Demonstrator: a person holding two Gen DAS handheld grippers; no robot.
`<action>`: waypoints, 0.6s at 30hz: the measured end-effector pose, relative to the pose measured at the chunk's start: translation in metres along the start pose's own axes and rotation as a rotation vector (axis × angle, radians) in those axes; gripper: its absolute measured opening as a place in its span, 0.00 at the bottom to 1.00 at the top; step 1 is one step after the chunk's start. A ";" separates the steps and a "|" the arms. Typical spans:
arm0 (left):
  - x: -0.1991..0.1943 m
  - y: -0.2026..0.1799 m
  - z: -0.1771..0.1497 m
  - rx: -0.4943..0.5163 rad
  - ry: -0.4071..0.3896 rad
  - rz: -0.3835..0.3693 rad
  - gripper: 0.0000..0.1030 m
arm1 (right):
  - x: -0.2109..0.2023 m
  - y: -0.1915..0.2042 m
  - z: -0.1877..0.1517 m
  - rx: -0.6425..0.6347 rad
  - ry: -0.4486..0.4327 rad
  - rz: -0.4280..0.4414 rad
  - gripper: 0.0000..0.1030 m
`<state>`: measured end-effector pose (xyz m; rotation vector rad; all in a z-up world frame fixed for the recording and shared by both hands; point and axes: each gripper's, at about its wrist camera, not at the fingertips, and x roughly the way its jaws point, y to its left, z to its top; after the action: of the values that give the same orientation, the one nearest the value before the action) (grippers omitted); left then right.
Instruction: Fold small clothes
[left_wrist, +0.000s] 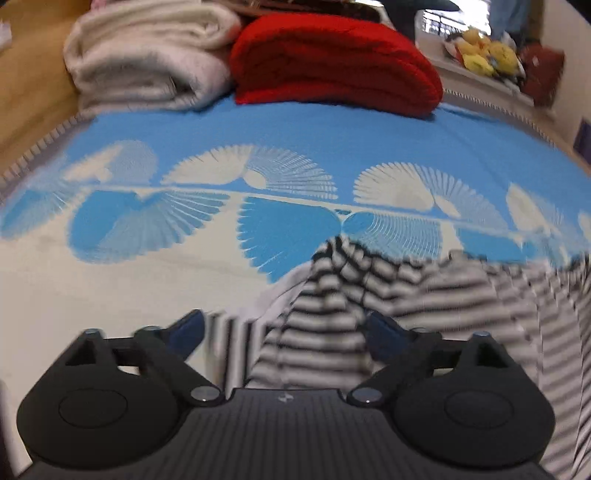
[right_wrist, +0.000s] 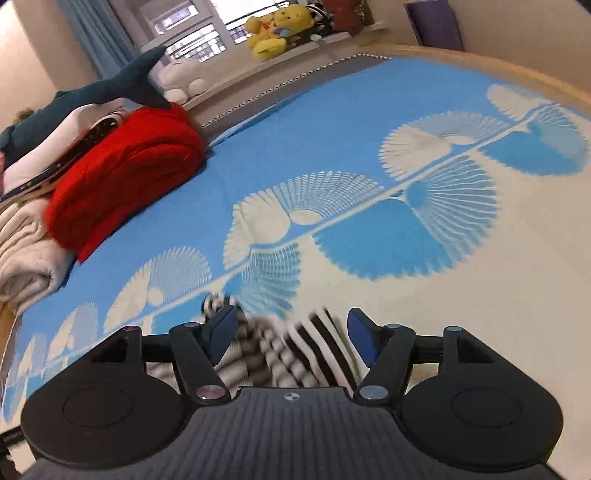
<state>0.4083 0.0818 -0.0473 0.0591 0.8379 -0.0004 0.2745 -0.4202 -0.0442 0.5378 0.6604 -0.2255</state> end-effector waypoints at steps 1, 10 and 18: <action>-0.012 0.000 -0.006 0.016 -0.017 0.016 1.00 | -0.013 -0.003 -0.009 -0.029 -0.003 0.011 0.65; -0.065 0.036 -0.098 -0.013 0.057 -0.051 1.00 | -0.035 0.001 -0.109 -0.441 0.115 -0.069 0.60; -0.056 0.044 -0.116 -0.017 0.099 -0.136 1.00 | -0.031 -0.006 -0.111 -0.449 0.172 -0.084 0.56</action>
<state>0.2853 0.1310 -0.0809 -0.0144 0.9397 -0.1190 0.1900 -0.3640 -0.1001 0.0979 0.8724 -0.1038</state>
